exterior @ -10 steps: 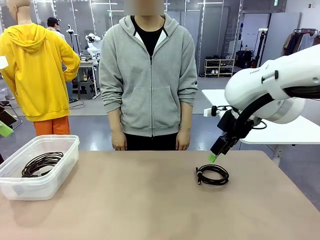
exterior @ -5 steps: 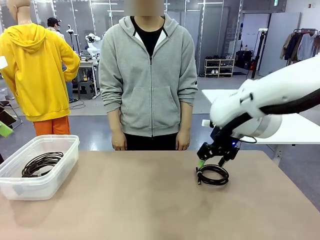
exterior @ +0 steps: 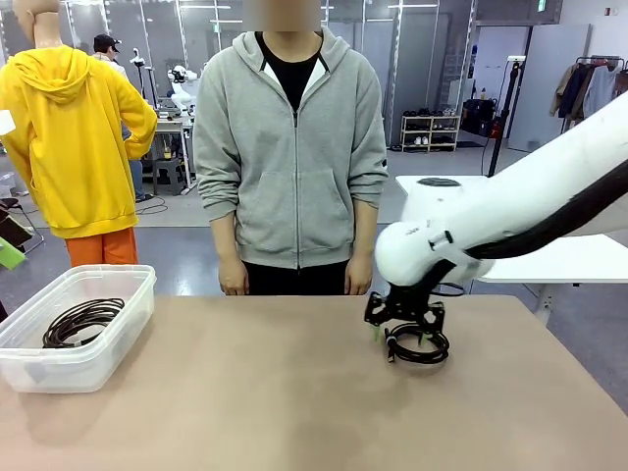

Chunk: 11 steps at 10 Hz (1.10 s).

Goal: Organize and store the cables.
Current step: Place the USB Extension Cable into the Organizing box.

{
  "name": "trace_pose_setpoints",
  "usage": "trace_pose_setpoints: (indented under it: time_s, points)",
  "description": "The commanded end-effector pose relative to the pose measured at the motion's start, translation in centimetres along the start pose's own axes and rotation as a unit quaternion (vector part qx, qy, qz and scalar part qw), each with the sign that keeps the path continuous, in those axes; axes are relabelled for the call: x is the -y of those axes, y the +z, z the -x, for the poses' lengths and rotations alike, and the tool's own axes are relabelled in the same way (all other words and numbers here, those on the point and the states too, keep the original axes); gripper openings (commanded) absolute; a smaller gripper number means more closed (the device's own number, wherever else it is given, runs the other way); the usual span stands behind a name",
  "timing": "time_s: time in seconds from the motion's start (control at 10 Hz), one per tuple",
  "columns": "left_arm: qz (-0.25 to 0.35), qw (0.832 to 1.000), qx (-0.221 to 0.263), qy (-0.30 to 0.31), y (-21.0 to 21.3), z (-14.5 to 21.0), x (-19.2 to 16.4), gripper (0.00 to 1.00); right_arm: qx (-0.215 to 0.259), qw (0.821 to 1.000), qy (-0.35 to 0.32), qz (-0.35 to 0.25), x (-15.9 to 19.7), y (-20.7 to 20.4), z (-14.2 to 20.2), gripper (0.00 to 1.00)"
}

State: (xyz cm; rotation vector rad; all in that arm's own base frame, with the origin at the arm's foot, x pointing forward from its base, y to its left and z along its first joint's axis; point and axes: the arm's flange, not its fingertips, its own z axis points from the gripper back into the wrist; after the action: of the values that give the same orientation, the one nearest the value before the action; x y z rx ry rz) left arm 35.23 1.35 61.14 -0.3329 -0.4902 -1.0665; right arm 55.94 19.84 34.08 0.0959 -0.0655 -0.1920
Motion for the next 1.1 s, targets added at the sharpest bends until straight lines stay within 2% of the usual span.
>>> trace_pose_setpoints:
  time_s: [0.0,0.4,0.7,0.8,0.9,1.0]
  points:
    - [-0.006,1.000,-0.006,0.004,0.0,-0.2,0.0,1.00,-0.013,1.000,-0.004,0.010,-1.8,-0.8,-2.2,1.00]
    - [-0.006,1.000,-0.006,0.004,0.0,-0.2,0.0,1.00,-0.005,0.997,0.014,0.071,-2.5,-2.4,-4.0,1.00]
    - [-0.006,1.000,-0.006,0.004,0.0,-0.2,0.0,1.00,-0.021,0.998,0.027,0.059,-2.2,-3.5,-4.5,1.00]
    - [-0.006,1.000,-0.006,0.004,0.0,-0.2,0.0,1.00,-0.023,0.998,0.021,0.050,-2.1,-3.8,-4.6,0.89]
    - [-0.006,1.000,-0.006,0.004,0.0,-0.2,0.0,1.00,-0.020,0.998,0.014,0.057,-1.8,-3.8,-4.7,0.41]
    - [-0.006,1.000,-0.006,0.004,0.0,-0.2,0.0,1.00,-0.021,0.998,0.015,0.057,-1.7,-3.8,-4.7,0.30]
